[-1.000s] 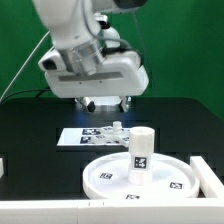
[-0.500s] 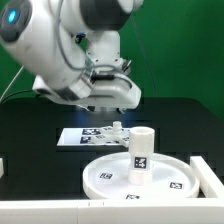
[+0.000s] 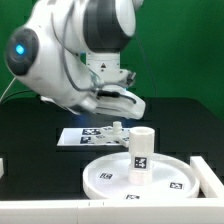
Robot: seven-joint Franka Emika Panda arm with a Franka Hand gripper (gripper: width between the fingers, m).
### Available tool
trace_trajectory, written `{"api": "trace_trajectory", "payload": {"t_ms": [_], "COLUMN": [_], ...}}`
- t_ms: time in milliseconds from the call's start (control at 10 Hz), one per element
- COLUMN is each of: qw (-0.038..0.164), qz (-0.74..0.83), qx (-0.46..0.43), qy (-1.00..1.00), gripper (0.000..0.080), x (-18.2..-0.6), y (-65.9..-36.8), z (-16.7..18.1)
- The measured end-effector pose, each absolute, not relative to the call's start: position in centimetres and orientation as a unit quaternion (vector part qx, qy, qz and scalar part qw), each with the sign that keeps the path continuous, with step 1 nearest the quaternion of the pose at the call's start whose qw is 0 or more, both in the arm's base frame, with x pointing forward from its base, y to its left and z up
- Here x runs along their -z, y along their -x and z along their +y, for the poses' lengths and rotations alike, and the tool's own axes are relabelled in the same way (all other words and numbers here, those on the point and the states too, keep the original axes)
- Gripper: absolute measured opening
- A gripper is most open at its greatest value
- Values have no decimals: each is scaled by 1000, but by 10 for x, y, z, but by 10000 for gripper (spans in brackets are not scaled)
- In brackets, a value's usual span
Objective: Assemble round table
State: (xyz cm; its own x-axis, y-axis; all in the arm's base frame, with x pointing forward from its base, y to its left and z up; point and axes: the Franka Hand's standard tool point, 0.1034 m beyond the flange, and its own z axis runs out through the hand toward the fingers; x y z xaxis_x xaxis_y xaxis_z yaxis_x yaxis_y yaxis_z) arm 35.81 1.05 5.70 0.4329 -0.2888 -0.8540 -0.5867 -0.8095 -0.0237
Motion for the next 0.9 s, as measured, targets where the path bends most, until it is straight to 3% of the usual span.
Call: {"api": "trace_trajectory", "payload": {"t_ms": [200,900], "qw": [152,167], "qz": [255,260], "qx": [-469,-478], "qy": [832,822], "gripper": [649,649], "x": [-52,-44], "y": [-349,-356], "z": [19,3]}}
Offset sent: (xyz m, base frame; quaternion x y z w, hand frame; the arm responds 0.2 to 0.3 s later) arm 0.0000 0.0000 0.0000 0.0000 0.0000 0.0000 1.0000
